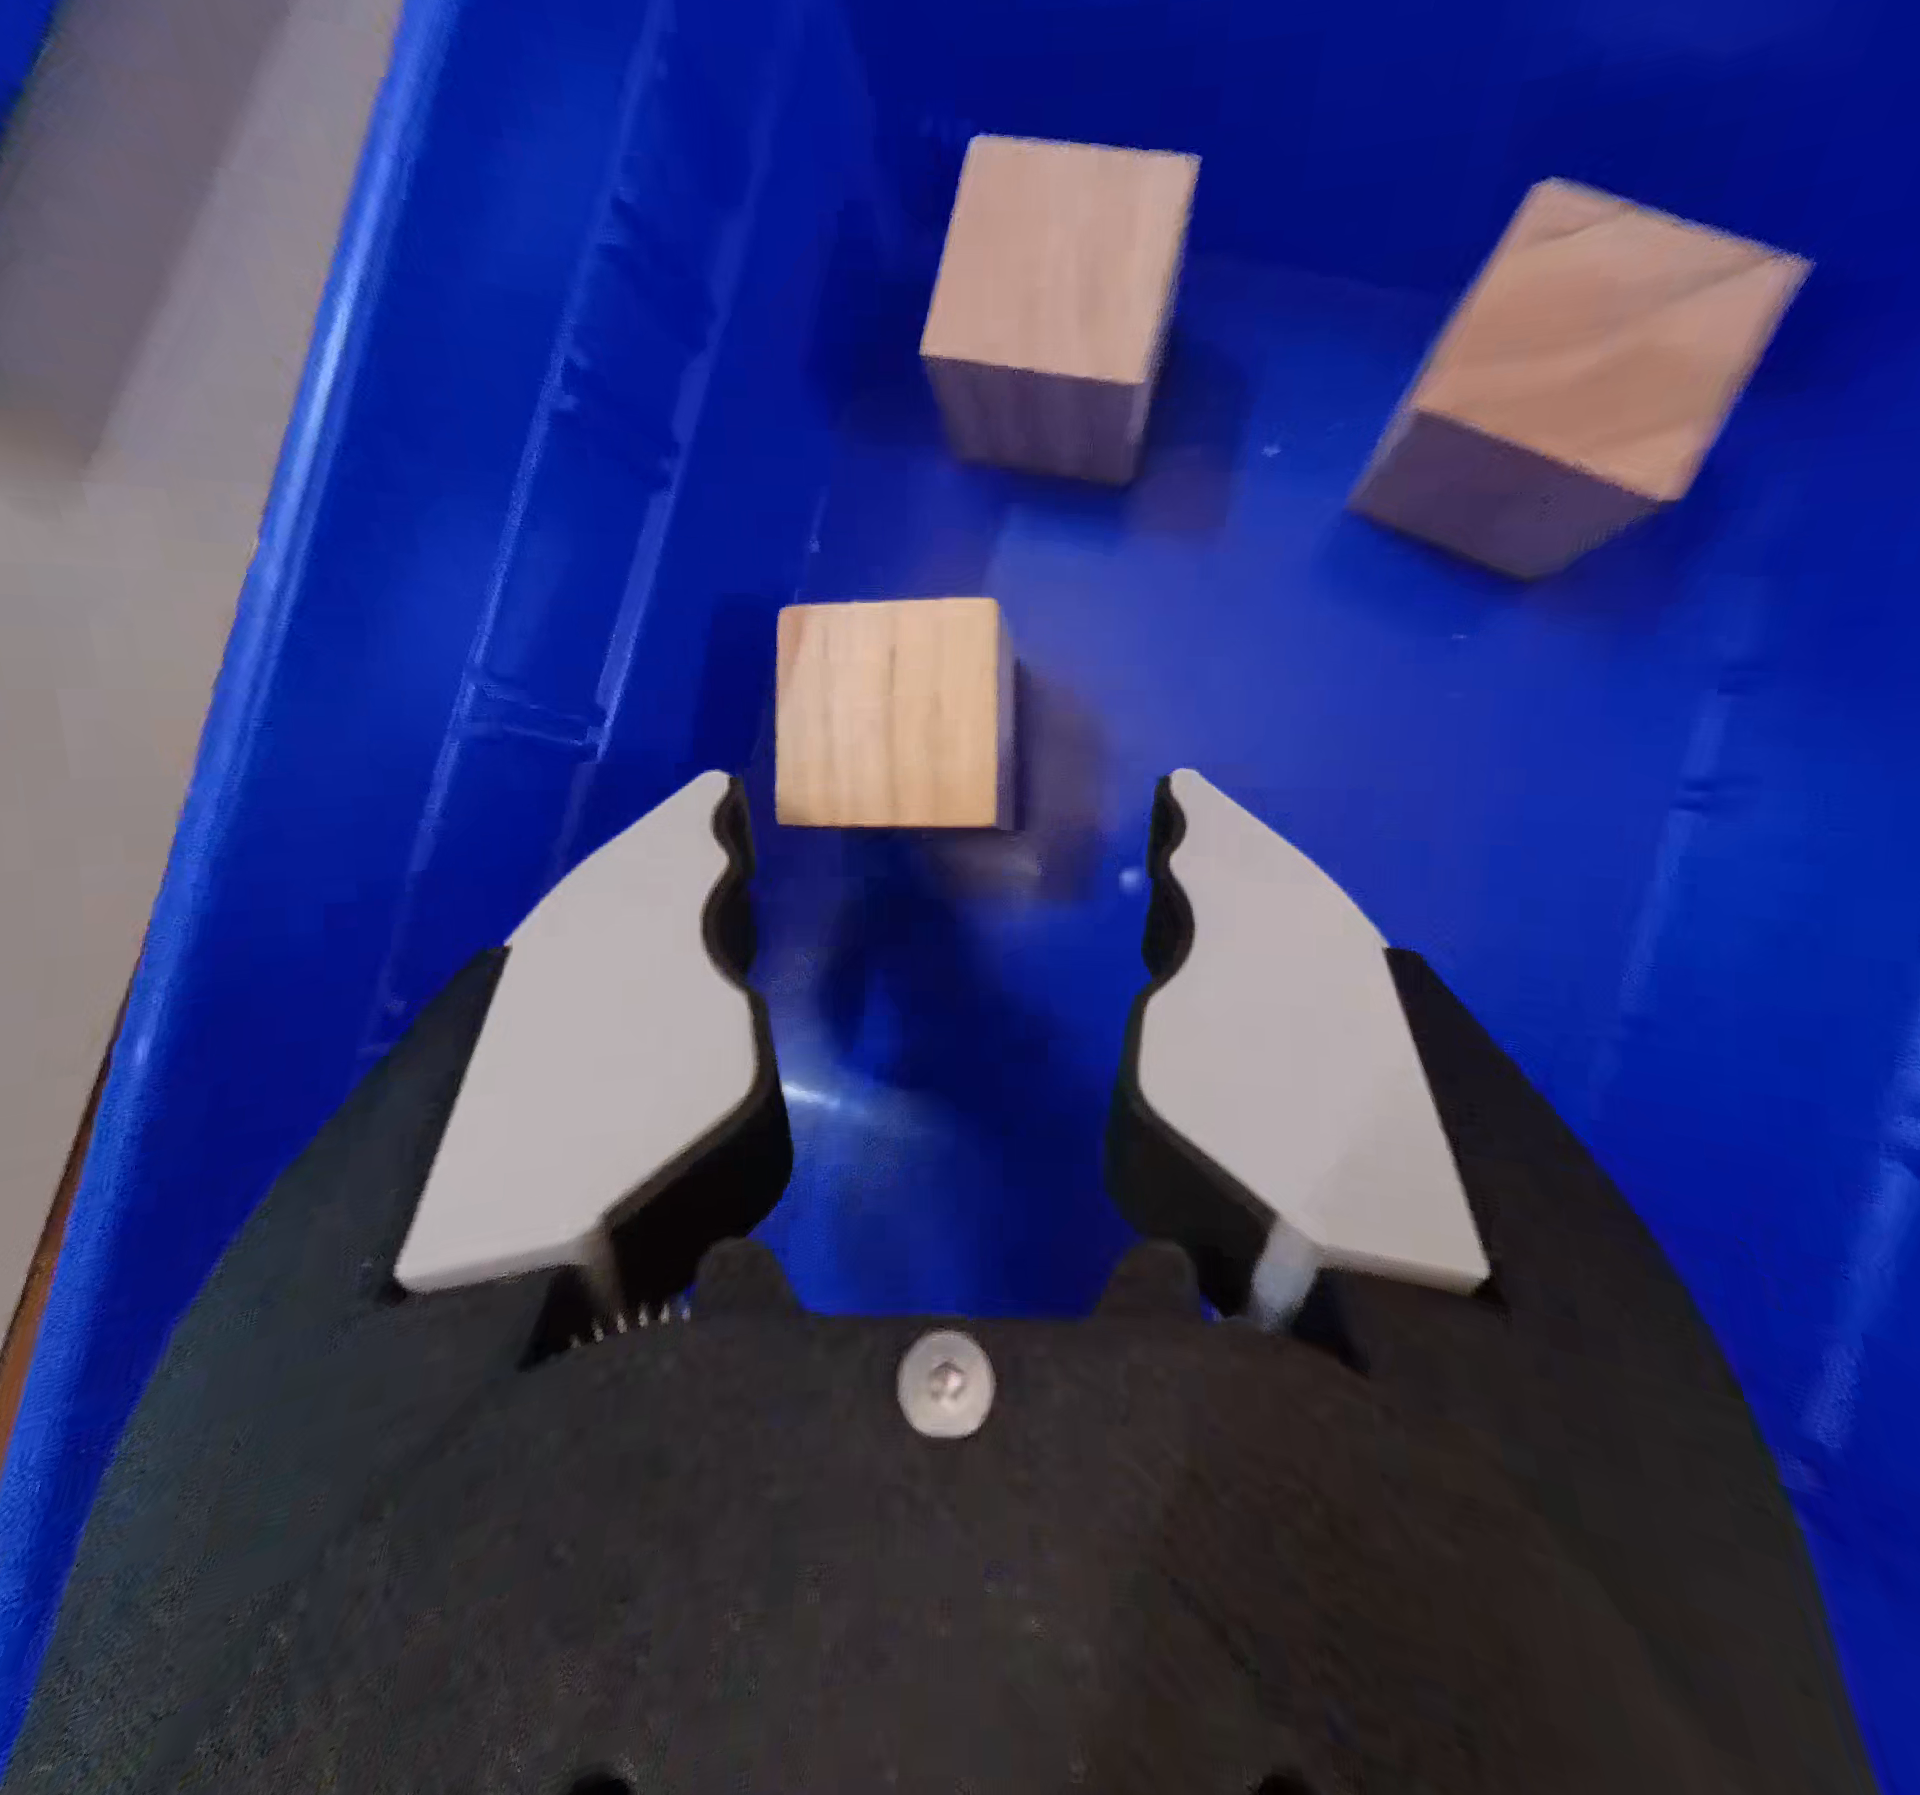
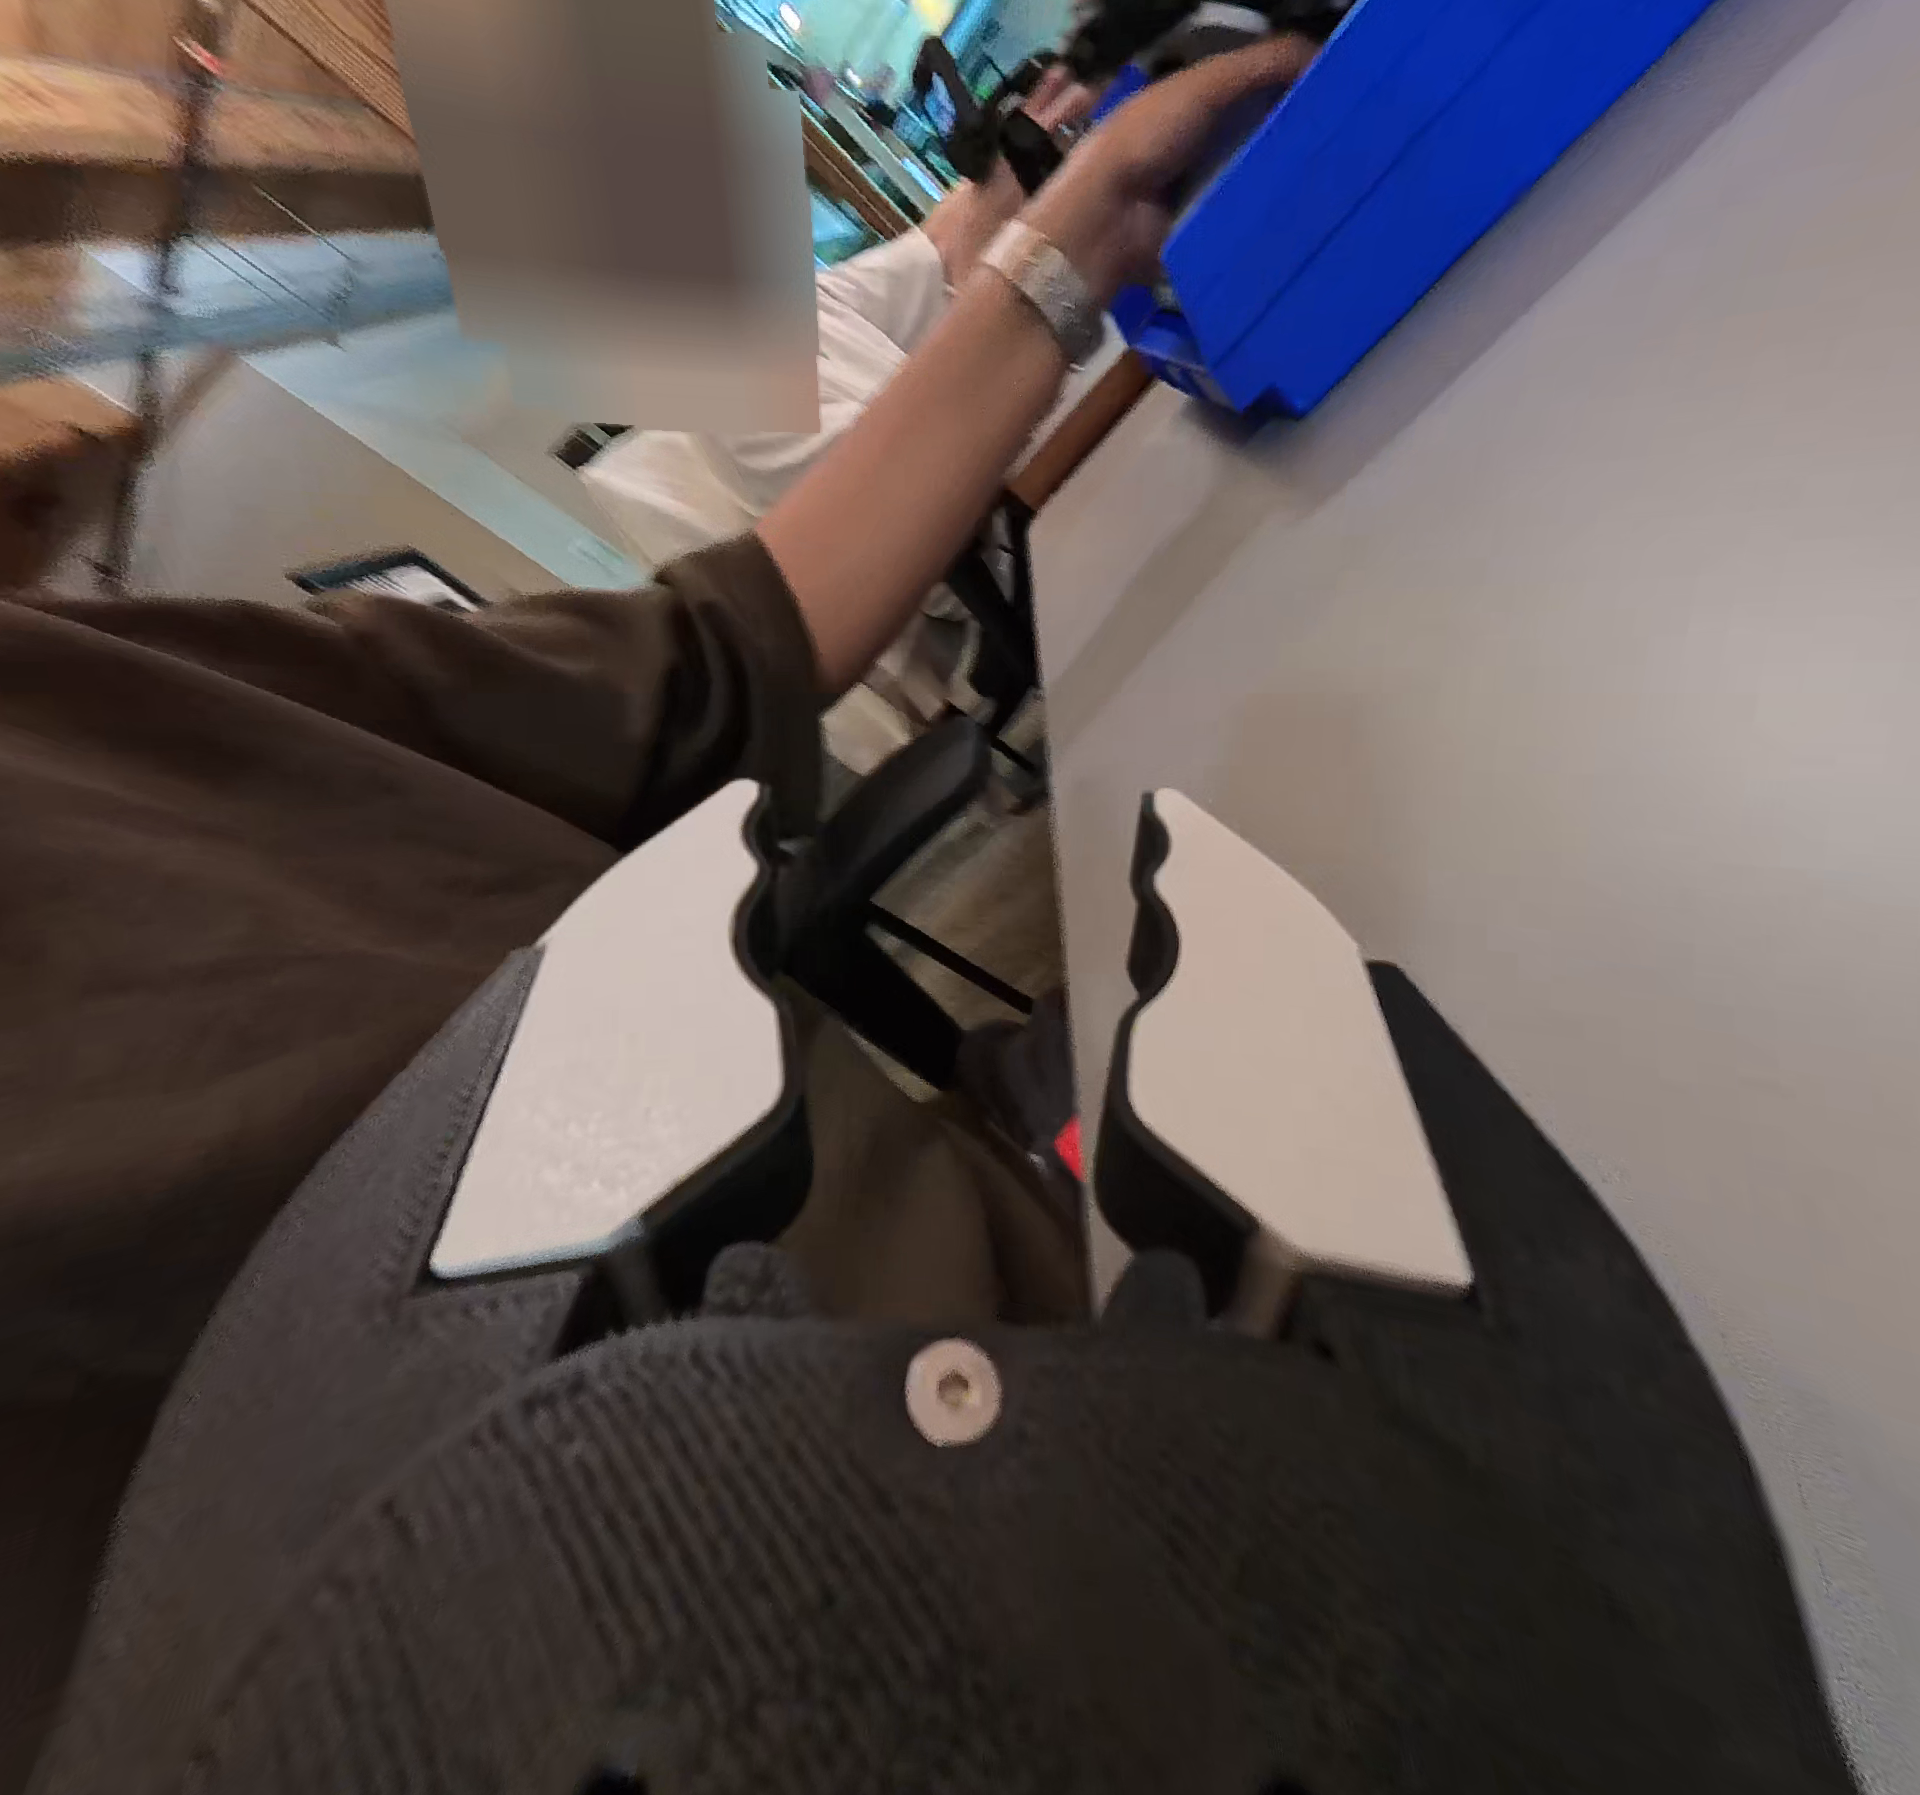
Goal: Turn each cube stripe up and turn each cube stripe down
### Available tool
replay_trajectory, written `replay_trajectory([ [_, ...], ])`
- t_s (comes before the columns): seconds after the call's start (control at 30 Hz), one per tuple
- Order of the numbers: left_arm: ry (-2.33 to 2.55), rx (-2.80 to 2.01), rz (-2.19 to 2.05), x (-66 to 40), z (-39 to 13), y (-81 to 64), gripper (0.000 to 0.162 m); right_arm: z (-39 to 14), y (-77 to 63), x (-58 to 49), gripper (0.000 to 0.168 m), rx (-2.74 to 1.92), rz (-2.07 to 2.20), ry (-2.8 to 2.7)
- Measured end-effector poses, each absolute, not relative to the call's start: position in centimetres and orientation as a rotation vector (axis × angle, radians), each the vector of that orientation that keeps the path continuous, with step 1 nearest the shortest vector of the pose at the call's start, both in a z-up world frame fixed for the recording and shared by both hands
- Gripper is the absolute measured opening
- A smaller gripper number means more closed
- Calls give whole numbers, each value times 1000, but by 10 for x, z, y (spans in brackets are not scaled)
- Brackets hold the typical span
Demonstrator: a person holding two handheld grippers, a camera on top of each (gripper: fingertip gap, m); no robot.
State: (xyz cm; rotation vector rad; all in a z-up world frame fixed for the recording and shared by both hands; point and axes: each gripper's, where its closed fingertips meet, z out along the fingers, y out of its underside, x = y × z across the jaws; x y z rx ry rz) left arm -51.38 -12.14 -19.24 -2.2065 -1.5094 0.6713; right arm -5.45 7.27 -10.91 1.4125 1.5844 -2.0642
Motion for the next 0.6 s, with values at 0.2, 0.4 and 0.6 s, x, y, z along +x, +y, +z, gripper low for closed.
replay_trajectory([
  [0.2,-1585,-2092,621,-526,-203,-121,47,-99,74,-47,68,1361,-2087,1440],
  [0.4,-1288,-1796,536,-497,-110,-74,46,-108,76,-43,65,1408,-2067,1502],
  [0.6,-716,-1599,232,-371,-5,27,45,-100,96,-50,61,1457,-2151,1308],
])
